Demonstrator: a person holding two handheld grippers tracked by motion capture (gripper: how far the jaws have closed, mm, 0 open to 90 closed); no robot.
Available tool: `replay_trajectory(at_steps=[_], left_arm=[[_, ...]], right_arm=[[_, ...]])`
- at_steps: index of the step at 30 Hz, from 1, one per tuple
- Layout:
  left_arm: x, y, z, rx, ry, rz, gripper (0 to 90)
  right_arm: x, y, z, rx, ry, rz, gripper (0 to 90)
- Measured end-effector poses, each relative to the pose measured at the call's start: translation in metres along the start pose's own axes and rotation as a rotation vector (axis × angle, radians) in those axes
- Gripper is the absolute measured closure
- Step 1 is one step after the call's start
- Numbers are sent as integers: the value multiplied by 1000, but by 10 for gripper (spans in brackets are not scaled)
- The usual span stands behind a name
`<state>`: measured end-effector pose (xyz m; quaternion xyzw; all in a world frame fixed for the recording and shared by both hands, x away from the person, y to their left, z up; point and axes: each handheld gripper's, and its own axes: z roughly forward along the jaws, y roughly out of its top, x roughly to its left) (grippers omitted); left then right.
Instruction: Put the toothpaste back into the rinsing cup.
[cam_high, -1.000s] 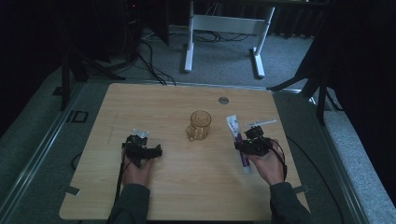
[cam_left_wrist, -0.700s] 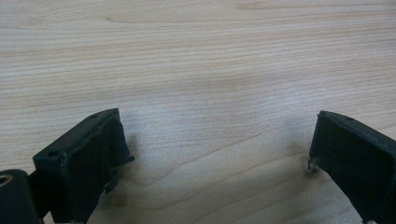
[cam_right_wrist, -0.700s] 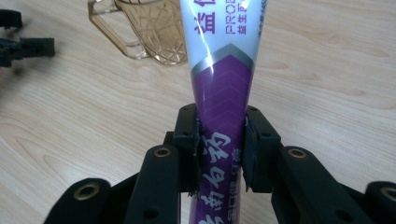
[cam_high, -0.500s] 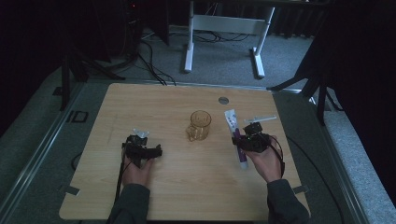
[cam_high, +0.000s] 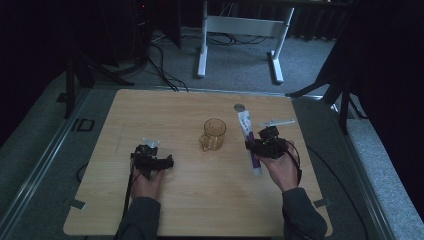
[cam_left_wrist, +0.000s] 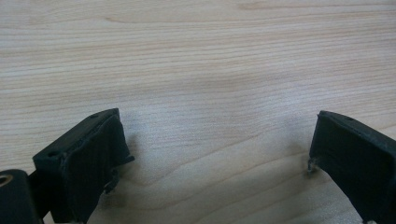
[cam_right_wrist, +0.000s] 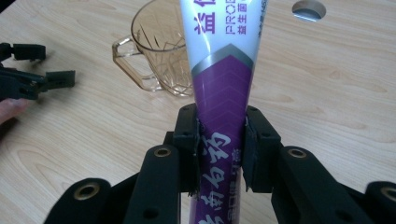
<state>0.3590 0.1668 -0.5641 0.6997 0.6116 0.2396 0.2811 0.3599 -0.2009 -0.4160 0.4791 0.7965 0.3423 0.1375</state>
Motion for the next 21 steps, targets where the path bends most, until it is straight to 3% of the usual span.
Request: replay_trajectory(at_steps=[21], left_arm=[[0,0,0,0,0,0,28]], right_arm=[[5,17,-1,-55,9,7,709]])
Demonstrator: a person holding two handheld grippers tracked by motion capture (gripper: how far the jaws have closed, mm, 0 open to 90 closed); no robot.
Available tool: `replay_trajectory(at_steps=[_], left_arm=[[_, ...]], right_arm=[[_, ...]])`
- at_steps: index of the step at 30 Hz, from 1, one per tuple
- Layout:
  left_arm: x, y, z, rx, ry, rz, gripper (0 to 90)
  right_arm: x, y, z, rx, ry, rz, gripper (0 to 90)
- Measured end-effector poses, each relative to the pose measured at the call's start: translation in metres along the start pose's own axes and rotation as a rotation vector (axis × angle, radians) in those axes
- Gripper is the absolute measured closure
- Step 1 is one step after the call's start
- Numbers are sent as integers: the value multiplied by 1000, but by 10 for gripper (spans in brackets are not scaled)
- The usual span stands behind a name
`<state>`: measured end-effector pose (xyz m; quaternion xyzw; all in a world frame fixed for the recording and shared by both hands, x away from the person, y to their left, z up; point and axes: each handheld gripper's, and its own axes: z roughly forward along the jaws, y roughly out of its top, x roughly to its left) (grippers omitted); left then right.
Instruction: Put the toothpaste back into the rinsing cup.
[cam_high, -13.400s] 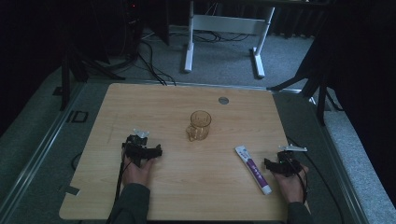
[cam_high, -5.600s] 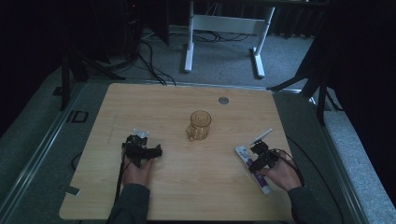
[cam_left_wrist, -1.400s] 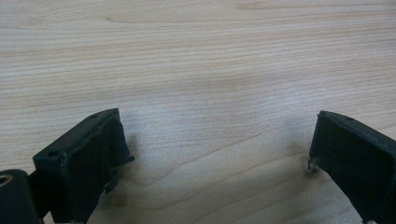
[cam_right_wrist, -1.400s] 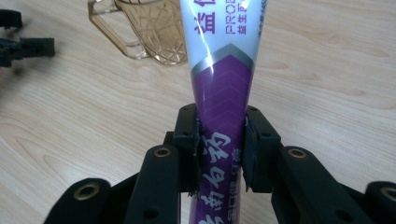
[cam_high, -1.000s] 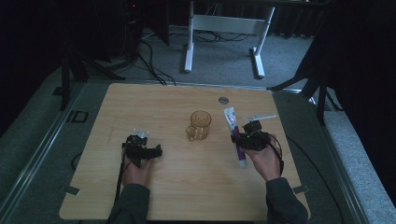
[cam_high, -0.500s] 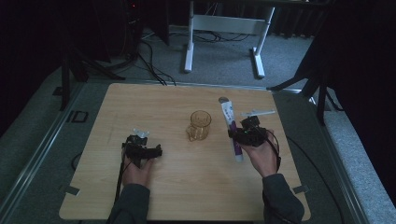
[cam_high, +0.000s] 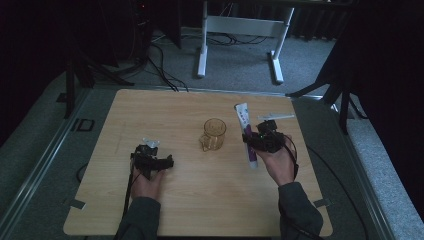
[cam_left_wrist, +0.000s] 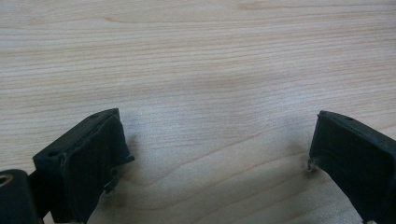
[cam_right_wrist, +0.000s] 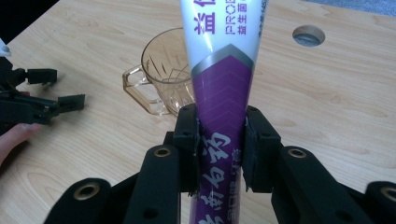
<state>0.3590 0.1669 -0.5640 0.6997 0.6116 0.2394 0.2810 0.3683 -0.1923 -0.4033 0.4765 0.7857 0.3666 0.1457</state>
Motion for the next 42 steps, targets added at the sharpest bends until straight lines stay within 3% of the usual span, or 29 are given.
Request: replay_trajectory(at_steps=[20,42], left_arm=[[0,0,0,0,0,0,28],[0,0,0,0,0,0,28]], right_arm=[[-1,13,3,-43,-22,-5,709],[0,27,6,-78,-2,15,709]])
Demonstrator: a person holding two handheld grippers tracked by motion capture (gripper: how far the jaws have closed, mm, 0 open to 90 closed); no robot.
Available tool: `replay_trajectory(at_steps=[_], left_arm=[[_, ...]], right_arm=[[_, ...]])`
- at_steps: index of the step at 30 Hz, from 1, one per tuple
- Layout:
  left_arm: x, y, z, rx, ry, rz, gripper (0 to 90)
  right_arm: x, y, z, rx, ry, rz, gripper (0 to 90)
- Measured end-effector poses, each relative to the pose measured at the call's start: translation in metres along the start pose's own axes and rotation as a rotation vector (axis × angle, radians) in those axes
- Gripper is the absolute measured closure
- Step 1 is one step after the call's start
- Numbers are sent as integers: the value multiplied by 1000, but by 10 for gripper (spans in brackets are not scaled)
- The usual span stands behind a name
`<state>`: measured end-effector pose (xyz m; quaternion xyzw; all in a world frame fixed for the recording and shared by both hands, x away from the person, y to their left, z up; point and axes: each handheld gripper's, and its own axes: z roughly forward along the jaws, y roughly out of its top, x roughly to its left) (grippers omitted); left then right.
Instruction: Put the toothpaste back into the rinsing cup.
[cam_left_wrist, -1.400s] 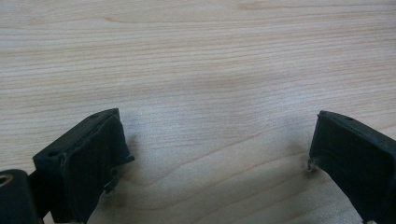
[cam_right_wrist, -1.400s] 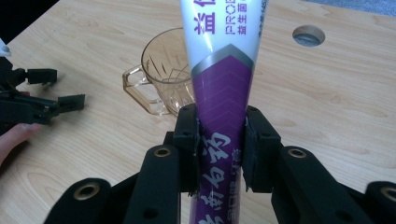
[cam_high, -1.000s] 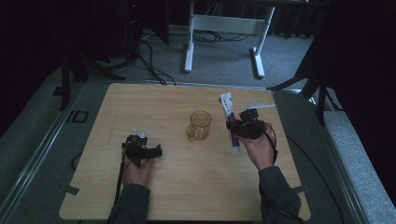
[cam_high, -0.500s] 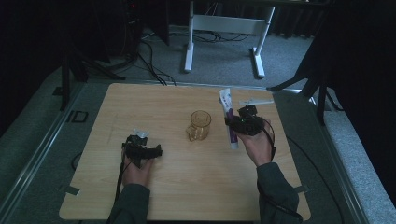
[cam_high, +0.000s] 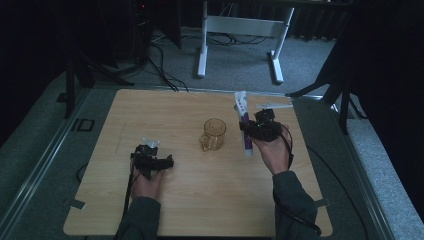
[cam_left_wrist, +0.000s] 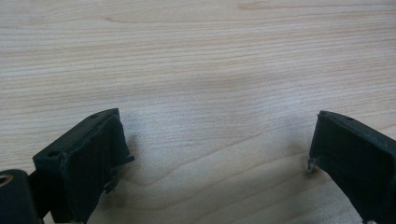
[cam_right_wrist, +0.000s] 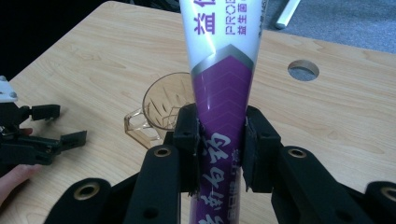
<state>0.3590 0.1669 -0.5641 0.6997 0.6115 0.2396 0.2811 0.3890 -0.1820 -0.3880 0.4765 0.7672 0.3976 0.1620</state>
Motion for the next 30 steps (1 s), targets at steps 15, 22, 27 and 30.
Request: replay_trajectory(at_steps=[15,22,27,30], left_arm=[[0,0,0,0,0,0,28],[0,0,0,0,0,0,28],[0,0,0,0,0,0,28],[0,0,0,0,0,1,28]], right_arm=[[3,9,6,-20,15,6,709],[2,13,6,-32,14,5,709],[2,16,6,-45,13,2,709],[2,17,8,-50,16,-1,709]])
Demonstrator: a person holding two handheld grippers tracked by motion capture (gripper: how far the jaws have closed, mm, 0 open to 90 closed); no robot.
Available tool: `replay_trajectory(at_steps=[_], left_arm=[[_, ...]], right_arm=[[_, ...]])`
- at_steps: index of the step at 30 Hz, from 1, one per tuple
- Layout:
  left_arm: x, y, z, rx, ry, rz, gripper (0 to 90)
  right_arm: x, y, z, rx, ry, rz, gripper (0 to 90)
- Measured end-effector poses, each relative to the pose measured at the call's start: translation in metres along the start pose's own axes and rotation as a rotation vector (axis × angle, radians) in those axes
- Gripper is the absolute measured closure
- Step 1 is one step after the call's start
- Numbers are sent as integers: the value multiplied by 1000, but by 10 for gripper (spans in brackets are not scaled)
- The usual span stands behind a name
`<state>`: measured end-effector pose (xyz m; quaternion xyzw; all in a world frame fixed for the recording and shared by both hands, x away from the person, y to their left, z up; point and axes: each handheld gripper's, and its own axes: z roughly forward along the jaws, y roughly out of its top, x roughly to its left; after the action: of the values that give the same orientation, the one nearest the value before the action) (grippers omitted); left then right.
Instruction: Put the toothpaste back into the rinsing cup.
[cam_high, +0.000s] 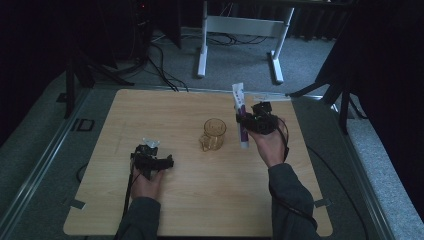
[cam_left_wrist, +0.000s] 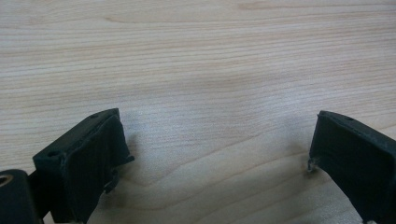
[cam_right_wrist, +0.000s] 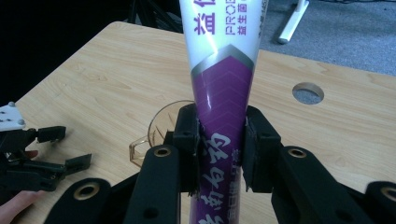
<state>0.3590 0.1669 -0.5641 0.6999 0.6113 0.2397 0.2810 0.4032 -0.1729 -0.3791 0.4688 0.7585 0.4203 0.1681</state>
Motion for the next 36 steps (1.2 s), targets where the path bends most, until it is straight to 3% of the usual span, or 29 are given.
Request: replay_trajectory(at_steps=[36], left_arm=[[0,0,0,0,0,0,28]], right_arm=[[-5,17,14,-66,27,10,707]])
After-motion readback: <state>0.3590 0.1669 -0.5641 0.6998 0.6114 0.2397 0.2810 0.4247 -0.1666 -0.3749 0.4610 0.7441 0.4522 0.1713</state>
